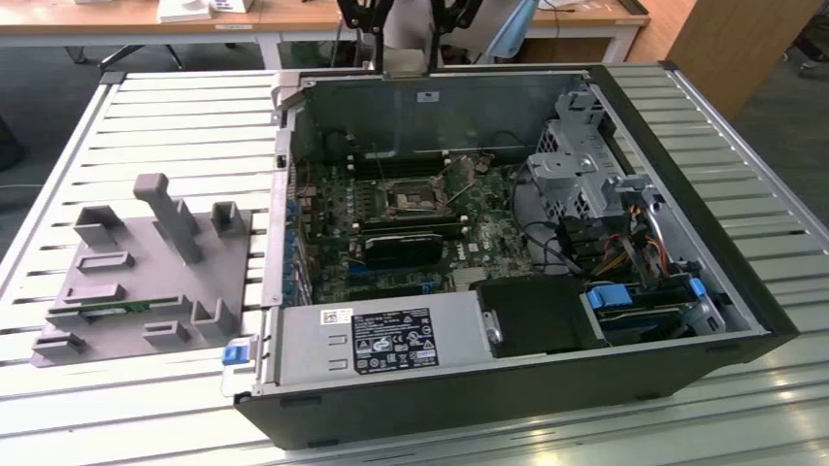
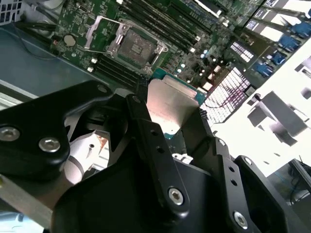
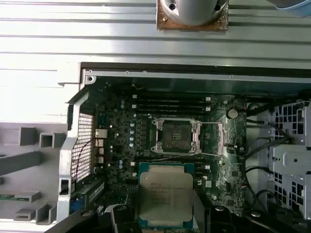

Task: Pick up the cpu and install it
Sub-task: 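Pick up the cpu and move it towards the insertion slot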

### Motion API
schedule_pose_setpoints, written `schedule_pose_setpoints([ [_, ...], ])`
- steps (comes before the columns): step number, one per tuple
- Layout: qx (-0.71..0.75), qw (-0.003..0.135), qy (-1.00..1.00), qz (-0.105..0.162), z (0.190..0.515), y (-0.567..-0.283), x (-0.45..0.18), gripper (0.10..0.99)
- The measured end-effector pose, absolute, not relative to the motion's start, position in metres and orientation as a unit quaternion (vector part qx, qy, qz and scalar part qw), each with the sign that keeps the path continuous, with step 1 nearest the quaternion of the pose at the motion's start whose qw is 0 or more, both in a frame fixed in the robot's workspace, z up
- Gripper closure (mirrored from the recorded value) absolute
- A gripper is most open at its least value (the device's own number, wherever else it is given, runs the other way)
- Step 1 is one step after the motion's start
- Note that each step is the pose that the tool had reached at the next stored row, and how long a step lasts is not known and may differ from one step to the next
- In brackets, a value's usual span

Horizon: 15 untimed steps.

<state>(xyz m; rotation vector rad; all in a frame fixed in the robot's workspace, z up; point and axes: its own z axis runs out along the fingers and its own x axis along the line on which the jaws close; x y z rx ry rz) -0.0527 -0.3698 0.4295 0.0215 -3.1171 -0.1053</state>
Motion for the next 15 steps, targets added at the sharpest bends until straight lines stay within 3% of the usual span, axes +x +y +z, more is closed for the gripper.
schedule_pose_setpoints([
  [15,0.007,0.011,-0.999,-0.034,0.426,-0.353,-0.026,0.553],
])
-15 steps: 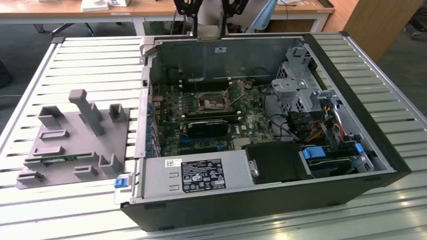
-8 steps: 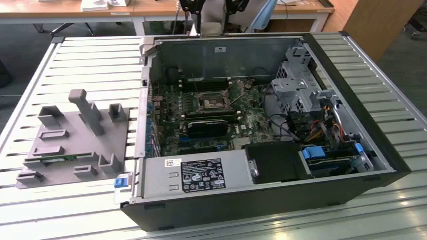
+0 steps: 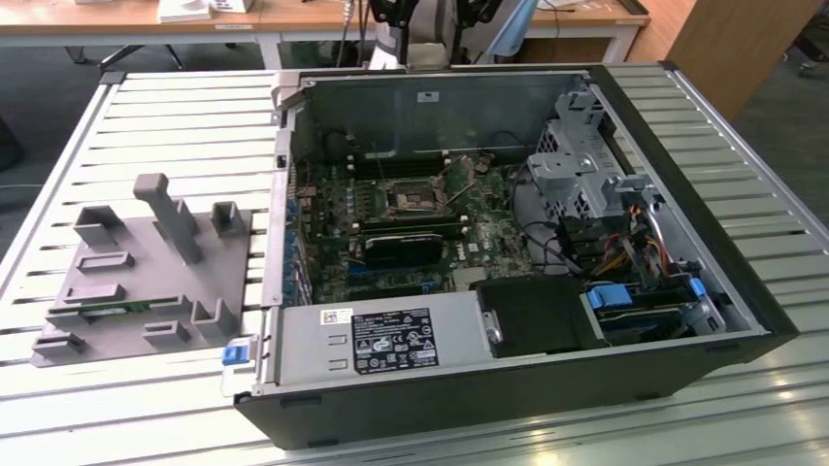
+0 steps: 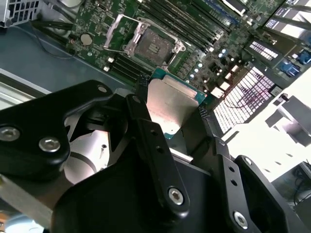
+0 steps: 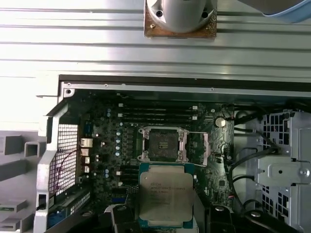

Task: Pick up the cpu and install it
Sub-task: 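Pick up the cpu and move it towards the insertion slot, then place the cpu into insertion slot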

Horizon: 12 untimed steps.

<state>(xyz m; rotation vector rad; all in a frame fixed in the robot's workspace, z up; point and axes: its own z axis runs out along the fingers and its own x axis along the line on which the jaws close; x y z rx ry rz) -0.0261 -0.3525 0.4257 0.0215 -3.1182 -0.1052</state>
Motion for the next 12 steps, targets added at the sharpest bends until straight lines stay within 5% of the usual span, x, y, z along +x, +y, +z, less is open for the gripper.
schedule_pose_setpoints([
  [12,0.006,0.009,-0.999,-0.034,0.424,-0.352,-0.011,0.553],
])
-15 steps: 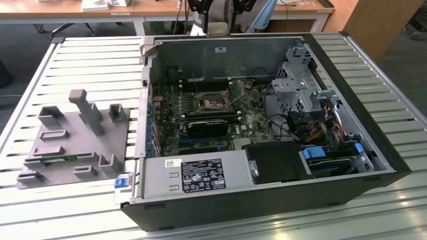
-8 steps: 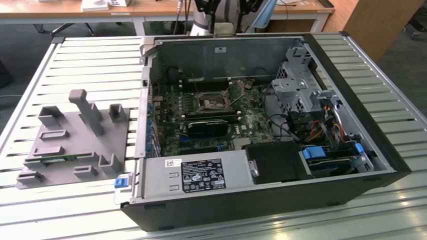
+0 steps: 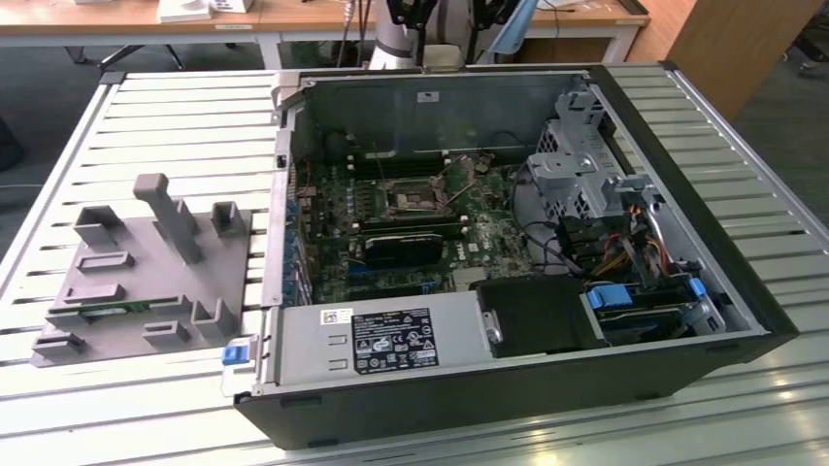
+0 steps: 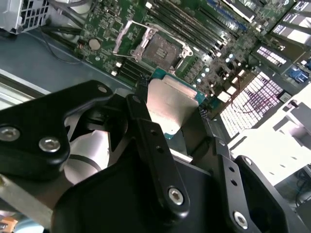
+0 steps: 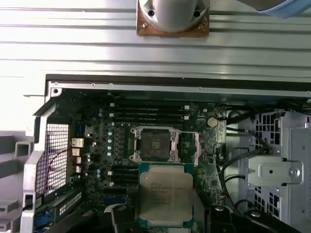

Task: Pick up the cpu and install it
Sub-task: 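Place the cpu into insertion slot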

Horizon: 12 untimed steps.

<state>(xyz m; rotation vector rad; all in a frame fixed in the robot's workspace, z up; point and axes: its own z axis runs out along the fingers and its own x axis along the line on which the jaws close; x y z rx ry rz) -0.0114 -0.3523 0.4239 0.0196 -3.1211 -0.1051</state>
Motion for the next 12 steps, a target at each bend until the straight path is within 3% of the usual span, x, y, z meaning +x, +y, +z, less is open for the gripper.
schedule_pose_setpoints([
  [12,-0.013,0.009,-0.999,-0.034,0.4238,-0.3523,-0.01,0.553],
])
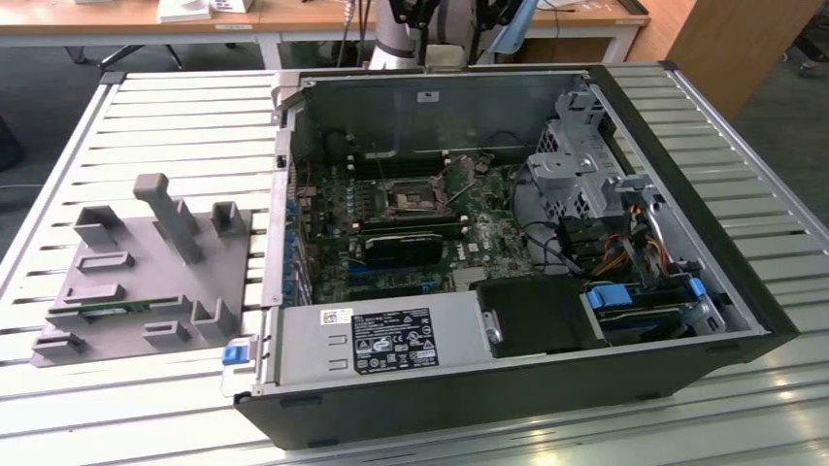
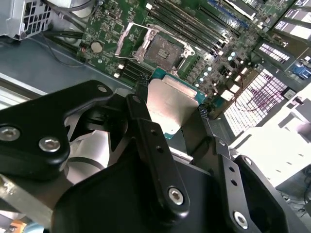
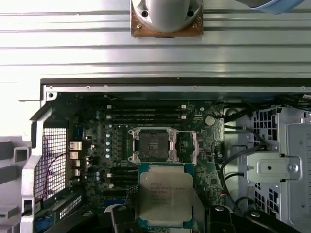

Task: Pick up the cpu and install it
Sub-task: 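Place the cpu into insertion slot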

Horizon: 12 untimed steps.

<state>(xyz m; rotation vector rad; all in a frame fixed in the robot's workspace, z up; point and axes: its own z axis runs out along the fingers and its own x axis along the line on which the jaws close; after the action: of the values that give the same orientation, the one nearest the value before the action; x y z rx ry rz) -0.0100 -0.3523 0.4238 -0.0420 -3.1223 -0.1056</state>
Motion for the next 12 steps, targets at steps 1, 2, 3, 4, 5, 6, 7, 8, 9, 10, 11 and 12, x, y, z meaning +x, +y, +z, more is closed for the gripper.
schedule_pose_setpoints([
  [1,-0.018,0.008,-0.999,-0.034,0.4238,-0.3523,-0.01,0.553],
  [2,-0.021,0.008,-0.999,-0.034,0.4238,-0.3523,-0.01,0.553],
  [3,-0.023,0.008,-0.999,-0.033,0.4238,-0.352,-0.01,0.553],
  [4,-0.025,0.008,-0.999,-0.033,0.4238,-0.3521,-0.01,0.553],
  [5,-0.027,0.008,-0.999,-0.033,0.4238,-0.3521,-0.01,0.553],
  [6,-0.03,0.008,-0.999,-0.033,0.4236,-0.3521,-0.01,0.553],
  [7,-0.032,0.008,-0.999,-0.033,0.4235,-0.3521,-0.01,0.553],
  [8,-0.035,0.008,-0.999,-0.033,0.4234,-0.3521,-0.01,0.553],
  [9,-0.038,0.008,-0.999,-0.033,0.4234,-0.3521,-0.01,0.553],
  [10,-0.04,0.008,-0.999,-0.033,0.4233,-0.3521,-0.01,0.553],
  [11,-0.044,0.008,-0.998,-0.033,0.4232,-0.3521,-0.01,0.553],
  [12,-0.047,0.007,-0.998,-0.033,0.4231,-0.3521,-0.01,0.553],
])
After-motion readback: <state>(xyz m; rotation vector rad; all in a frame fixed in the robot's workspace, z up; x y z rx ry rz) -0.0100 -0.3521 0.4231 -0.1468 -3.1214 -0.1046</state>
